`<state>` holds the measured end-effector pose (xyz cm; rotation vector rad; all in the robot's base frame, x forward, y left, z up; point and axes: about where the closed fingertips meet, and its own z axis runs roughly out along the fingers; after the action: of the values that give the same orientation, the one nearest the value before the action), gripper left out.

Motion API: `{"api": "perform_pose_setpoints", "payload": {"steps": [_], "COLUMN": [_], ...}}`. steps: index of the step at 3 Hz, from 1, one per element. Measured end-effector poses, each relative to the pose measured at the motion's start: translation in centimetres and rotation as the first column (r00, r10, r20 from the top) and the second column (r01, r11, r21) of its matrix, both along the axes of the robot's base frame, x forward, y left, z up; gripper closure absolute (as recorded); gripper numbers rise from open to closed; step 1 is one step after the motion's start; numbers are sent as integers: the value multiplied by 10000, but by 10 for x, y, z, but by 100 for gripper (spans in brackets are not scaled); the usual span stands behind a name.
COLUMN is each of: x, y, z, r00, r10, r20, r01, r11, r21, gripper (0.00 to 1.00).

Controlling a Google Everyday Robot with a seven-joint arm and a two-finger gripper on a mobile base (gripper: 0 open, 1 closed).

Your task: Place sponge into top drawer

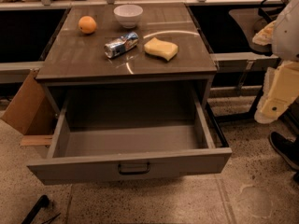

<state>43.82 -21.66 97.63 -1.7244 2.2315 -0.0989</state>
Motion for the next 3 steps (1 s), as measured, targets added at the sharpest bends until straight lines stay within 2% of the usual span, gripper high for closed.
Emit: {"api": "perform_pose_setpoints", "payload": {"steps": [1,2,3], "x": [0,28,66], "y": [0,16,39], "z": [0,-4,-7], "r00": [10000,9996,9998], "r10": [-1,-241,-158], "r20": [0,121,122], "r01": [1,226,123], "r11": [10000,9934,9692], "r21": [3,1123,2461], "gripper": [0,0,0]}}
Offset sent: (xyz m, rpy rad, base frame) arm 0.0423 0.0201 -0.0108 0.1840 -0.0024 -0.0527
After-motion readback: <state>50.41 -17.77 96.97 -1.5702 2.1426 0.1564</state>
